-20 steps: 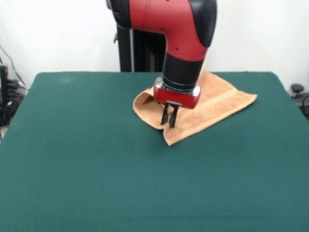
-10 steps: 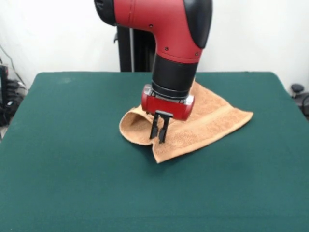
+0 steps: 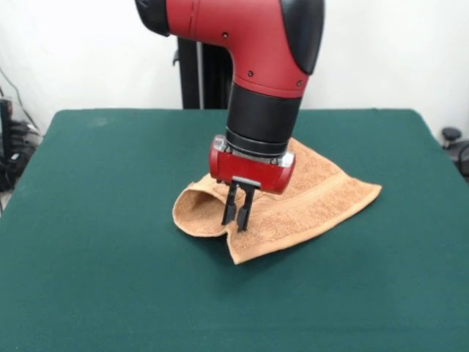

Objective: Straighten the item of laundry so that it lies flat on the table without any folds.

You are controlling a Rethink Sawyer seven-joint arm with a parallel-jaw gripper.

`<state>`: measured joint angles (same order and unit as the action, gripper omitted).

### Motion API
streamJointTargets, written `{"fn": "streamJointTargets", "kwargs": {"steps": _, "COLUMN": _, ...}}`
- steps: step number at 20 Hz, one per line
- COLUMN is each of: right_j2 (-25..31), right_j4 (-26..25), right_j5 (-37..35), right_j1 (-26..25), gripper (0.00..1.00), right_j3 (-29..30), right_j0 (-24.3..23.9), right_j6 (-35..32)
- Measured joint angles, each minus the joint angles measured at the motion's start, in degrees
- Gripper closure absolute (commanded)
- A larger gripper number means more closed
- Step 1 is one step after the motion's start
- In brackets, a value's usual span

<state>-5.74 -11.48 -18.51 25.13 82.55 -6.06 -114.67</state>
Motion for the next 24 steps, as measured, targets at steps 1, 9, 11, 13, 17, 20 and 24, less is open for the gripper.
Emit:
{"fn": "streamJointTargets", "kwargs": {"steps": 1, "right_j2": 0.0, "right_j4": 0.0, "right_j5": 0.0, "right_j1": -0.2, "gripper": 1.0, "right_j3": -0.4, "right_j0": 0.0, "right_j6": 0.0}}
{"fn": "streamJointTargets", "kwargs": {"steps": 9, "right_j2": 0.0, "right_j4": 0.0, "right_j5": 0.0, "right_j1": -1.6, "gripper": 1.0, "right_j3": -1.6, "right_j0": 0.0, "right_j6": 0.0}}
{"fn": "streamJointTargets", "kwargs": {"steps": 11, "right_j2": 0.0, "right_j4": 0.0, "right_j5": 0.1, "right_j1": -2.2, "gripper": 1.0, "right_j3": -1.8, "right_j0": 0.0, "right_j6": 0.0}}
{"fn": "streamJointTargets", "kwargs": {"steps": 13, "right_j2": 0.0, "right_j4": 0.0, "right_j5": 0.4, "right_j1": -2.9, "gripper": 1.0, "right_j3": -1.9, "right_j0": 0.0, "right_j6": 0.0}}
{"fn": "streamJointTargets", "kwargs": {"steps": 17, "right_j2": 0.0, "right_j4": 0.0, "right_j5": 2.1, "right_j1": -4.2, "gripper": 1.0, "right_j3": -2.0, "right_j0": 0.0, "right_j6": 0.0}}
{"fn": "streamJointTargets", "kwargs": {"steps": 20, "right_j2": 0.0, "right_j4": 0.0, "right_j5": 3.8, "right_j1": -5.1, "gripper": 1.0, "right_j3": -2.1, "right_j0": 0.0, "right_j6": 0.0}}
{"fn": "streamJointTargets", "kwargs": {"steps": 24, "right_j2": 0.0, "right_j4": 0.0, "right_j5": 6.3, "right_j1": -6.3, "gripper": 1.0, "right_j3": -2.1, "right_j0": 0.0, "right_j6": 0.0}}
